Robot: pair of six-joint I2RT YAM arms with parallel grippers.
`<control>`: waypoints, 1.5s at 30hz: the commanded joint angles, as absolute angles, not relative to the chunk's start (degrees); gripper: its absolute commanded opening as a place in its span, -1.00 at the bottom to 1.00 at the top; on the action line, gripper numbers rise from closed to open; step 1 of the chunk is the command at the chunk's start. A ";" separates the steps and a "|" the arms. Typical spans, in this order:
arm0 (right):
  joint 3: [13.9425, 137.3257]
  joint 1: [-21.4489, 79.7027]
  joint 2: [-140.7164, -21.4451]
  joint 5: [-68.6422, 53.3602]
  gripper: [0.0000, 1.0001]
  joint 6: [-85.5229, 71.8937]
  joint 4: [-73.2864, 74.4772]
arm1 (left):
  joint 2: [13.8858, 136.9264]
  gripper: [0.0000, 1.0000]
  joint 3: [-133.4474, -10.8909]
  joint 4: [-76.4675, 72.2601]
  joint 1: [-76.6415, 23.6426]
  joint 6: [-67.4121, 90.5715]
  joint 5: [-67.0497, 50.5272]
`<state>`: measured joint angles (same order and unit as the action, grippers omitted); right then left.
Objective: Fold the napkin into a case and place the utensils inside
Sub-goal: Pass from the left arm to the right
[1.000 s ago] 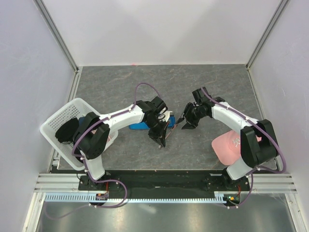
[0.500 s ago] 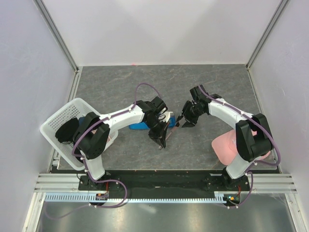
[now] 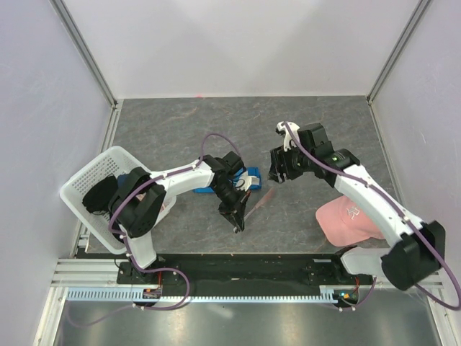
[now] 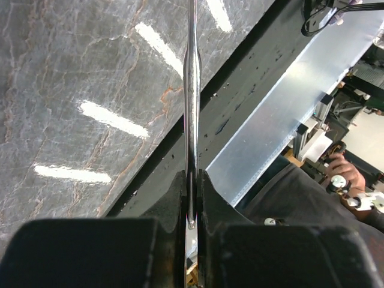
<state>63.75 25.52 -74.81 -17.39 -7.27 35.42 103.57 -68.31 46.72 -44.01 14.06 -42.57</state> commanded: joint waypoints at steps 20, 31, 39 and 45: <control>59.85 36.99 -69.16 -23.20 0.19 52.91 42.97 | 96.24 -0.96 -67.23 46.85 -42.98 16.35 -55.90; 62.31 41.66 -72.86 -20.22 0.17 58.97 45.17 | 94.66 -0.96 -66.10 46.76 -43.07 16.52 -57.66; 61.17 46.93 -74.44 -12.76 0.11 61.52 44.56 | 93.34 -0.96 -66.01 46.67 -43.07 16.17 -58.97; 60.38 48.25 -74.27 -10.81 -0.03 61.96 42.80 | 93.25 -0.96 -65.13 46.67 -42.98 16.00 -59.41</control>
